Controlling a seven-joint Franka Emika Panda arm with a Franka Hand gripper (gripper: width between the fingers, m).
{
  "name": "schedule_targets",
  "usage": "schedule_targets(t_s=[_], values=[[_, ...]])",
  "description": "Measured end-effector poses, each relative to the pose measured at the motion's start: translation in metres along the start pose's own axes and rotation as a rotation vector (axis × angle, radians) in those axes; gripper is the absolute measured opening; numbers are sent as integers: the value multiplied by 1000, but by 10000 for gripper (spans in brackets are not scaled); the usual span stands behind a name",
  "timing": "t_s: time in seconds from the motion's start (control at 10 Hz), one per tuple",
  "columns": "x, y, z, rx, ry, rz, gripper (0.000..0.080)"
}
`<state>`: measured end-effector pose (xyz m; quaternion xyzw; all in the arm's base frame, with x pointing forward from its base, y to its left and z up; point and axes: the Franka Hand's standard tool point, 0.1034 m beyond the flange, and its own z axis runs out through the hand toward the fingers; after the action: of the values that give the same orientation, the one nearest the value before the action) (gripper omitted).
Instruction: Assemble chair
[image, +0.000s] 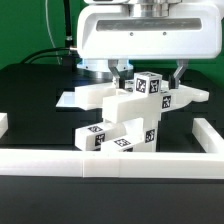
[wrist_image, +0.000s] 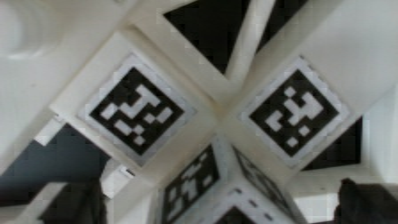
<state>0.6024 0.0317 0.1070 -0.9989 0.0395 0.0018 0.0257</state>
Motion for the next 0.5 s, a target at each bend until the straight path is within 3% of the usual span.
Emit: schedule_targets(t_s=[0.5], values=[[1, 2, -1, -23, -1, -305, 649]])
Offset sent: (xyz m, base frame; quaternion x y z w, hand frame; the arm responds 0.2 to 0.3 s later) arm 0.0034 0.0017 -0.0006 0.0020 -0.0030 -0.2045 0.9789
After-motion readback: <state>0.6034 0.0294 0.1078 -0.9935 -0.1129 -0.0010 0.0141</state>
